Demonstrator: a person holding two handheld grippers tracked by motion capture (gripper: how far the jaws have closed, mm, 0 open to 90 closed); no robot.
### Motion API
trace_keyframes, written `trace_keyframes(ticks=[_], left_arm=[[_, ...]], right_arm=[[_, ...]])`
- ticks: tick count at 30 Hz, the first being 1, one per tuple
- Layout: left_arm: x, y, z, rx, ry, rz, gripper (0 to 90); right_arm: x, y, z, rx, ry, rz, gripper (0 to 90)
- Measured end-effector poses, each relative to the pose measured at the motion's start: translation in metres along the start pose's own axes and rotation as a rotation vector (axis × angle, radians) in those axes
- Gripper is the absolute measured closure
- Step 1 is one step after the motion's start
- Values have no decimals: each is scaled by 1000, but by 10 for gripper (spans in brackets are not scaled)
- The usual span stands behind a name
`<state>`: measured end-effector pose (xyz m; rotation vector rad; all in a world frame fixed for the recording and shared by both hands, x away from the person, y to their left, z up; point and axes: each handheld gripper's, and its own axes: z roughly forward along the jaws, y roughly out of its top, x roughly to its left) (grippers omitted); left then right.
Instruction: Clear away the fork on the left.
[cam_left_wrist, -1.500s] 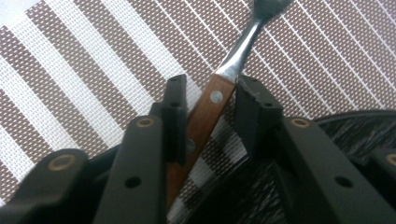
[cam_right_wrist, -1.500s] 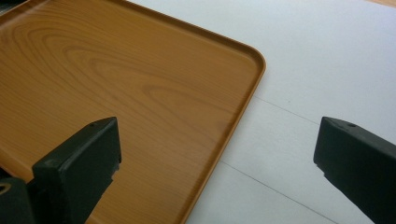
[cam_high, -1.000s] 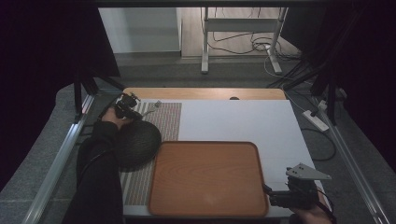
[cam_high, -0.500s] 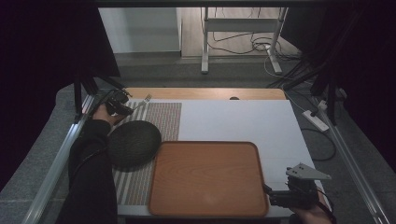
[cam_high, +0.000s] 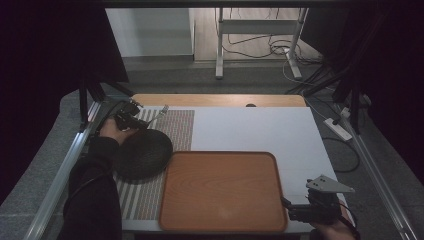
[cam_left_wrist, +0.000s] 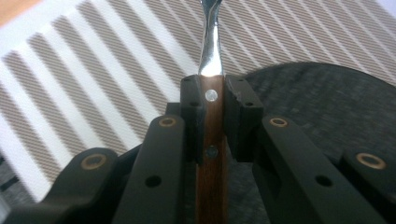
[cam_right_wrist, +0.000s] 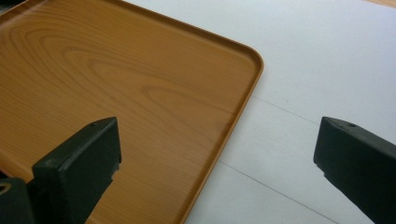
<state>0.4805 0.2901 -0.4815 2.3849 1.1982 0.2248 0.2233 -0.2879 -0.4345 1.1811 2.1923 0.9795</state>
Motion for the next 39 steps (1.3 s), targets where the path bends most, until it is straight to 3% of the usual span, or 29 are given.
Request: trace_keyframes(ticks=[5, 8, 16, 28, 33, 39], left_arm=[[-13, -6, -1, -23, -69, -7, 780], [-24, -9, -3, -17, -74, 4, 780], [-52, -22, -16, -41, -106, -17, 780], [-105, -35, -29, -58, -165, 9, 780], [-128, -39, -33, -55, -148, 25, 780], [-147, -44, -34, -54, -173, 10, 780]], right_arm=[[0, 0, 0, 1, -2, 0, 14], [0, 0, 0, 0, -3, -1, 13], [1, 0, -1, -4, -5, -7, 13], [3, 0, -1, -13, -5, -26, 13], [3, 0, -2, -15, -6, -30, 13], [4, 0, -2, -15, -8, -38, 13]])
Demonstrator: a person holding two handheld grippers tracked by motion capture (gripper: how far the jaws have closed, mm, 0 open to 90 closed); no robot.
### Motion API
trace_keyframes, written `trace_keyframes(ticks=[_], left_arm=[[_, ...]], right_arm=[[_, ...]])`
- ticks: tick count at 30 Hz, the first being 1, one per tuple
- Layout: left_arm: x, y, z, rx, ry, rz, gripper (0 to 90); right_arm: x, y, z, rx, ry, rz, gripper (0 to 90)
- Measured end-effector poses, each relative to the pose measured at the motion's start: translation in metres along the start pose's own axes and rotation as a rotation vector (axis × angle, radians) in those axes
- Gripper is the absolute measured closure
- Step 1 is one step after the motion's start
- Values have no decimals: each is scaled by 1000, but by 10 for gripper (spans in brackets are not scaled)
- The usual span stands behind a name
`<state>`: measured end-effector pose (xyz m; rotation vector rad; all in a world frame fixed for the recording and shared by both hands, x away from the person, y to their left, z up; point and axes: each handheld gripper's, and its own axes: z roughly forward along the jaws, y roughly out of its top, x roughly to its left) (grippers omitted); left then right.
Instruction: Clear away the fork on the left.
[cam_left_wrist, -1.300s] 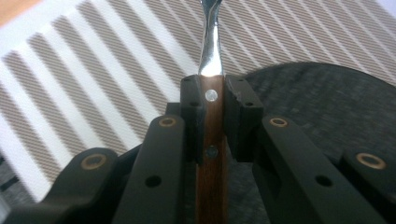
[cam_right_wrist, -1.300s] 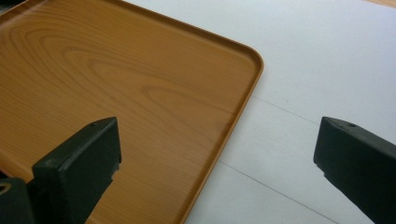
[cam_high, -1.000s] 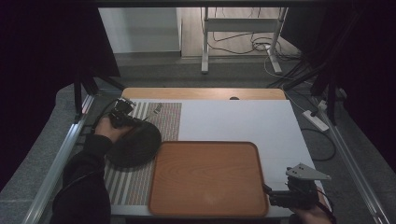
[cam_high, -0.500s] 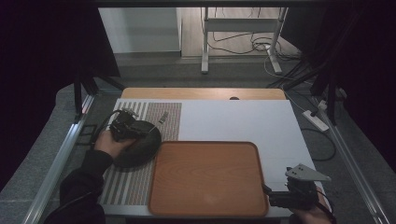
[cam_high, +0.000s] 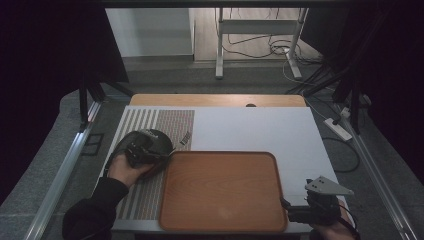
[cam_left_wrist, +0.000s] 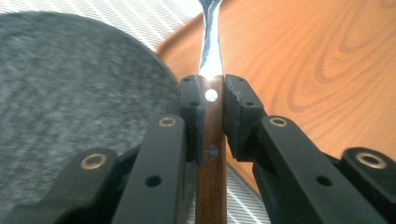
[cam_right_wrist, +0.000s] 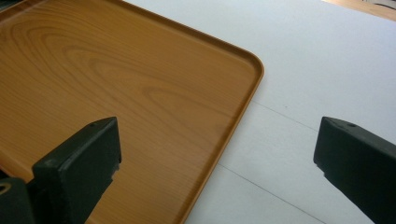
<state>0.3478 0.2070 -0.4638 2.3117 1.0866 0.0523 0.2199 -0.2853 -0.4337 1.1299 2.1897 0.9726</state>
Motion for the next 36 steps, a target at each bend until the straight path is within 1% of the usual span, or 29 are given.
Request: trace_keyframes(ticks=[4, 9, 12, 15, 17, 21, 28, 31, 32, 34, 36], left_arm=[[-17, -4, 3, 7, -14, -6, 780], [-39, -6, 8, 30, -15, 10, 780], [-49, -7, 14, 47, -20, 21, 780], [-59, -6, 21, 59, -23, 20, 780], [-65, -6, 26, 75, -25, 31, 780], [-78, -6, 38, 105, -31, 38, 780], [-90, -6, 57, 154, -37, 54, 779], [-96, -8, 64, 176, -32, 70, 777], [-97, -8, 66, 180, -31, 81, 774], [-98, -8, 68, 180, -33, 96, 763], [-98, -6, 66, 160, -41, 98, 737]], right_arm=[[0, 0, 0, -1, 0, -5, 13], [1, 0, 0, 1, -1, -8, 13], [1, 0, 0, 2, -2, -11, 13], [1, 0, 0, 2, -1, -13, 13], [1, 0, 0, 2, 0, -14, 13], [1, 0, 0, 1, 2, -15, 13], [1, 0, 0, -1, 6, -20, 13], [2, 0, 0, 0, 7, -20, 13], [2, 0, 0, 0, 7, -20, 13], [2, 0, 0, 0, 7, -20, 13], [2, 0, 0, 1, 8, -21, 14]])
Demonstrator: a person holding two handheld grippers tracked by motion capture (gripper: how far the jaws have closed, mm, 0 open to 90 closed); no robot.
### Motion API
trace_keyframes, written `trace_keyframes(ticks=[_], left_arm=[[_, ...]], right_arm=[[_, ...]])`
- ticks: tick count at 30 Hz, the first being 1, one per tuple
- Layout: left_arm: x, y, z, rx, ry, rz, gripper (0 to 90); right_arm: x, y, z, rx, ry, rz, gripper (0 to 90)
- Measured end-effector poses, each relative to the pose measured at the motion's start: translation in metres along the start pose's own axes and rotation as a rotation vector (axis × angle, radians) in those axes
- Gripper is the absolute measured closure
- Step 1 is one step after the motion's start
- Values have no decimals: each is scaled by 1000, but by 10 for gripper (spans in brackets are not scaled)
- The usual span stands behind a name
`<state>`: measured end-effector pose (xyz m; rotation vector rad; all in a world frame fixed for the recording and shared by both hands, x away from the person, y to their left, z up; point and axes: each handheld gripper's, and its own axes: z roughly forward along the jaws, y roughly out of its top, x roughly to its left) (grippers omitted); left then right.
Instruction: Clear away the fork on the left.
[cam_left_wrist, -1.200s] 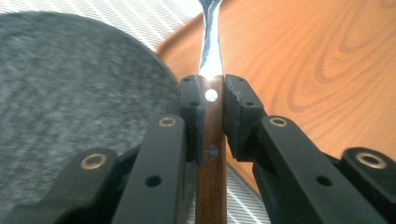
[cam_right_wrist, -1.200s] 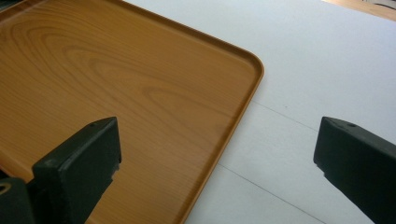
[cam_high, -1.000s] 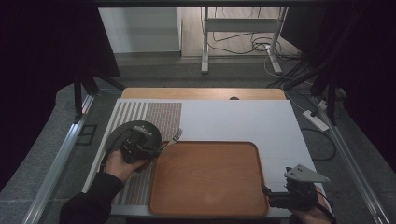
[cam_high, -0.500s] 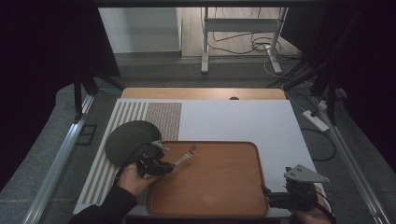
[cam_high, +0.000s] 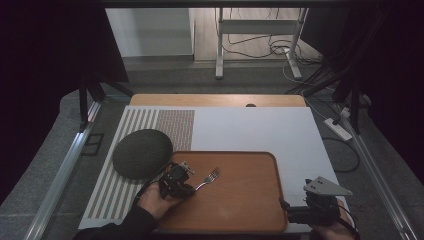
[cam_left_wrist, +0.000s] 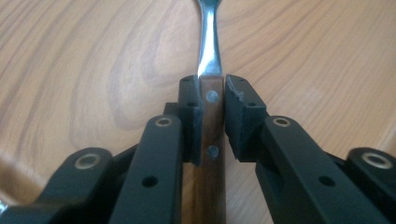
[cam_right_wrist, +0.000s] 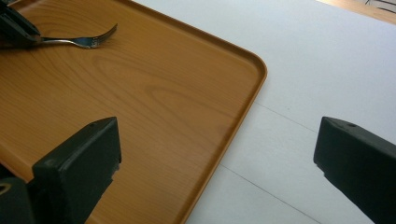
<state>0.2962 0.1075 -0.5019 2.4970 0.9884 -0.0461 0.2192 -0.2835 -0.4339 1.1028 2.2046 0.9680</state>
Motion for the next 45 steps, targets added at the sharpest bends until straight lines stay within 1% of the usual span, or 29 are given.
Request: trace_keyframes(ticks=[1, 3, 4, 8, 11, 12, 15, 18, 20, 22, 25, 27, 29, 35, 41, 45], left_arm=[[0, 2, -1, -15, -4, -3, 720], [1, 6, -3, -39, -18, 6, 733], [1, 9, -3, -43, -24, 3, 756], [-2, 25, -1, -55, -53, 28, 877], [-6, 33, 2, -66, -62, 48, 890], [-7, 35, 4, -65, -66, 54, 890], [-10, 38, 12, -45, -62, 74, 890], [-8, 37, 19, -24, -43, 76, 890], [-4, 36, 20, -24, -39, 61, 890], [1, 34, 20, -34, -45, 45, 890], [7, 32, 19, -28, -21, 37, 890], [12, 30, 18, -31, -18, 18, 890], [18, 29, 16, -30, -7, 0, 890], [36, 21, 9, -37, 11, -67, 890], [51, 14, 4, -39, 31, -117, 891], [59, 10, 1, -41, 41, -143, 890]], right_arm=[[0, 0, 0, 1, 0, 0, 13], [0, 0, 0, 3, 0, -2, 13], [0, 0, 0, 3, 0, -2, 13], [0, 0, 1, 5, 0, -1, 13], [0, 0, 1, 6, -1, -2, 13], [0, 0, 1, 6, 0, -2, 13], [0, 0, 1, 7, 0, -2, 13], [0, 0, 0, 6, 0, -4, 13], [0, 0, 0, 6, 0, -5, 13], [0, 0, 0, 5, 1, -6, 13], [0, 0, 0, 5, 2, -6, 13], [0, 0, 0, 4, 2, -7, 13], [0, 0, 0, 4, 2, -8, 13], [0, 0, 0, 4, 3, -9, 13], [0, 0, 0, 4, 6, -10, 13], [0, 0, 0, 3, 6, -11, 13]])
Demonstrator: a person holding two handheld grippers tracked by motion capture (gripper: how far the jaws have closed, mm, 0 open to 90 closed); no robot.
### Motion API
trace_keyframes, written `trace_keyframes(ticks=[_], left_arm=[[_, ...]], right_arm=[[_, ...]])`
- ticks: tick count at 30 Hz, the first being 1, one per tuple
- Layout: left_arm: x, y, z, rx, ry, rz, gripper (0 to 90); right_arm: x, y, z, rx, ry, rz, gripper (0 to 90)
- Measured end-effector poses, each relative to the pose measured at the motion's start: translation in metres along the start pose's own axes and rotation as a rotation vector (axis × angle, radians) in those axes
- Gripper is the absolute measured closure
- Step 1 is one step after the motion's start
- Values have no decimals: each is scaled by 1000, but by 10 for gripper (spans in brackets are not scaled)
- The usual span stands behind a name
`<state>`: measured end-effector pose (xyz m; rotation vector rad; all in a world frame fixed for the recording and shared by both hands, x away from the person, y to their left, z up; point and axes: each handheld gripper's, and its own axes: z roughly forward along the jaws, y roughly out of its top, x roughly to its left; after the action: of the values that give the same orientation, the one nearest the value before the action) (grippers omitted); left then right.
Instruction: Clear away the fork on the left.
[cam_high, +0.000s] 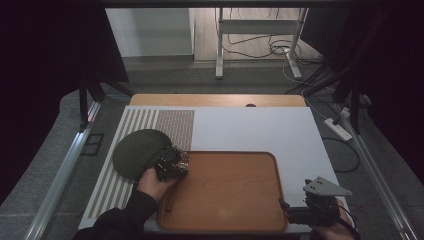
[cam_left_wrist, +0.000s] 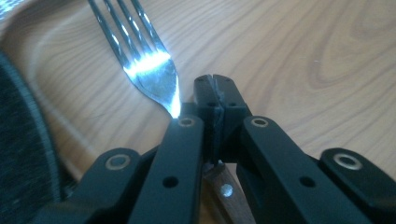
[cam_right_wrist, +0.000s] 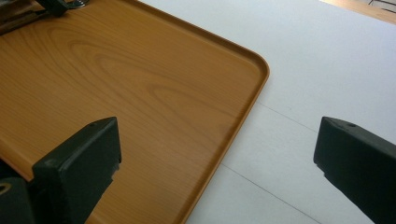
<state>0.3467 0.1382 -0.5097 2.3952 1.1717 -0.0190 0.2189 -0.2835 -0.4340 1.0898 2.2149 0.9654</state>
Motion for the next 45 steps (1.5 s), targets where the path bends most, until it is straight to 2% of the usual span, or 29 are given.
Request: trace_keyframes(ticks=[11, 16, 19, 22, 23, 25, 29, 32, 34, 36, 39, 42, 45], left_arm=[[9, -2, -3, 0, 41, -23, 890], [7, -1, -7, -30, 14, -14, 889], [4, 0, -14, -78, -21, -2, 863], [0, 1, -24, -151, -36, -9, 751], [-1, 1, -27, -159, -36, -13, 700], [-2, 0, -31, -173, -20, 5, 594], [-1, -5, -34, -185, -13, 31, 498], [-1, -9, -38, -211, -7, 51, 368], [-1, -11, -41, -232, -15, 57, 293], [-1, -12, -44, -254, -39, 56, 215], [-1, -15, -49, -272, -63, 58, 65], [-2, -19, -56, -270, -38, 64, 8], [1, -26, -60, -276, -59, 65, 0]], right_arm=[[0, 0, 0, -1, 1, -2, 13], [0, 0, 0, -1, 2, -2, 13], [0, 0, 0, -3, 4, -1, 13], [0, 0, 0, -4, 5, -2, 13], [0, 0, 0, -3, 5, -2, 14], [0, 0, 0, -3, 5, -2, 13], [0, 0, 0, -2, 4, -4, 13], [0, 0, 0, -2, 4, -4, 13], [0, 0, 0, -1, 5, -3, 13], [0, 0, 0, -3, 6, -2, 13], [0, 0, 0, -1, 5, -2, 13], [0, 0, 0, -3, 5, -1, 13], [0, 0, 0, -3, 5, 0, 13]])
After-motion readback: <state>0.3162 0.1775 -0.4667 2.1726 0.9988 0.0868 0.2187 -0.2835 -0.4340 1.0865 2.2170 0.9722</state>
